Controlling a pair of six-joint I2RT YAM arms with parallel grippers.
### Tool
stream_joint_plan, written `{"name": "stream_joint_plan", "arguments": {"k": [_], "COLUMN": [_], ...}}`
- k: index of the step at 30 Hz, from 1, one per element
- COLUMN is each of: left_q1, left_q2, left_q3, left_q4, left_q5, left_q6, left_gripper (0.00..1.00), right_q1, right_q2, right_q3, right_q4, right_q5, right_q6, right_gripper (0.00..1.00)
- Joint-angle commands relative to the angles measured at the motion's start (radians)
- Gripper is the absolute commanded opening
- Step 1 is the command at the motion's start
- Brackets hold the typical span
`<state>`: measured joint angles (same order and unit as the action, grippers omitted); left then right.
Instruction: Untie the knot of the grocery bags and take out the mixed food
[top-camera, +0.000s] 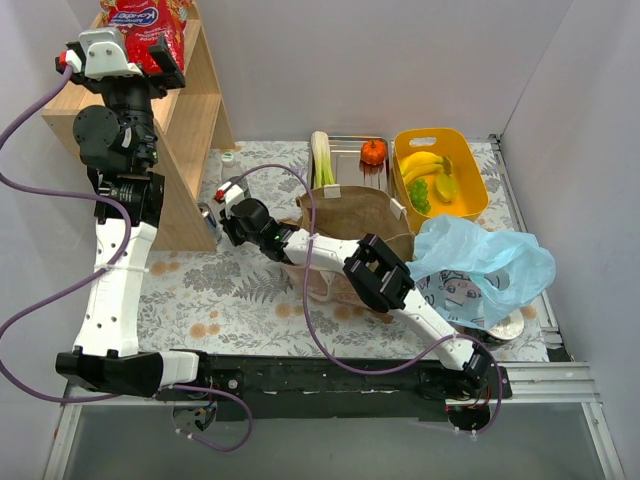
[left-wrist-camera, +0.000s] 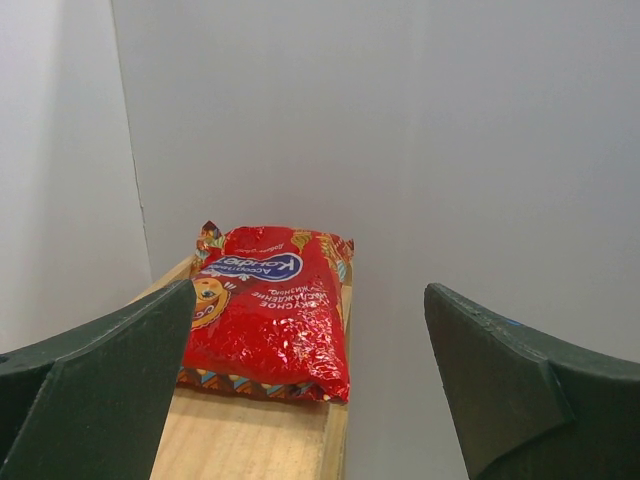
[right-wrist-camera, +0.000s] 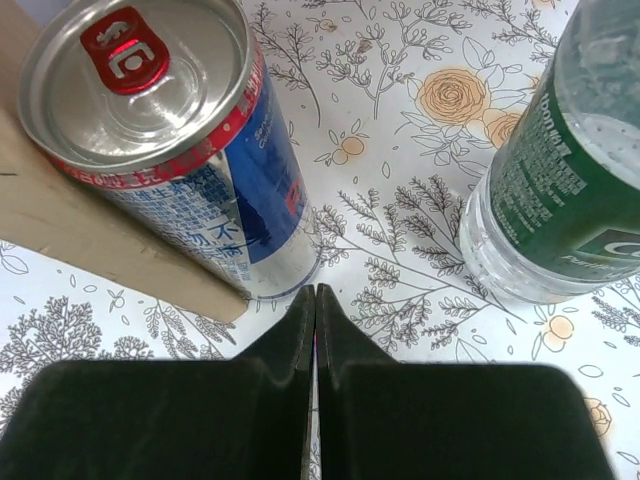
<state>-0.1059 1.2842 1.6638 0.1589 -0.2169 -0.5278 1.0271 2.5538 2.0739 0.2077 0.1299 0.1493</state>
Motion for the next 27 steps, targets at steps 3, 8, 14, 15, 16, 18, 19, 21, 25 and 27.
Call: {"name": "stream_joint_plan", "arguments": {"k": [3, 8, 14, 15, 16, 18, 19, 21, 25, 27], "left_q1": [0.009, 0.009, 0.009, 0.009, 0.011, 0.009, 0.009, 0.011, 0.011, 0.011], "left_q2": [-0.022, -0.029, -0.026, -0.028, -0.028, -0.031, -0.031, -0.031, -0.025, -0.025], "left_q3": [-0.009, -0.025, -0.033, -0.035, -0.038, -0.041, -0.044, -0.039, -0.018, -0.004], "left_q4": [-0.007, -0.013, -0.012, -0.01, -0.004, 0.008, 0.02, 0.033, 0.05, 0.047], "left_q5": [0.013, 0.019, 0.024, 0.024, 0.025, 0.024, 0.021, 0.017, 0.019, 0.017], "left_q6": [-0.006, -0.001, 0.008, 0.009, 0.009, 0.015, 0.017, 0.02, 0.022, 0.022], "left_gripper": [0.98, 0.98, 0.98, 0.98, 0.98, 0.98, 0.98, 0.98, 0.98, 0.98], "right_q1": [-0.009, -0.004, 0.002, 0.002, 0.002, -0.001, -0.002, -0.009, -0.009, -0.013], "right_q2": [0.015, 0.088, 0.126, 0.118, 0.108, 0.051, 0.025, -0.076, -0.26, -0.328], "right_q3": [0.106, 0.187, 0.207, 0.203, 0.195, 0.128, 0.092, -0.036, -0.283, -0.363], "right_q4": [0.013, 0.064, 0.119, 0.114, 0.11, 0.116, 0.119, 0.137, 0.154, 0.106], "right_q5": [-0.021, -0.058, -0.088, -0.09, -0.092, -0.087, -0.087, -0.09, -0.107, -0.07], "right_q6": [0.016, -0.007, -0.014, -0.01, -0.008, -0.01, -0.013, -0.033, -0.083, -0.088], "right_gripper": [0.01, 0.01, 0.01, 0.01, 0.01, 0.01, 0.01, 0.01, 0.01, 0.01]}}
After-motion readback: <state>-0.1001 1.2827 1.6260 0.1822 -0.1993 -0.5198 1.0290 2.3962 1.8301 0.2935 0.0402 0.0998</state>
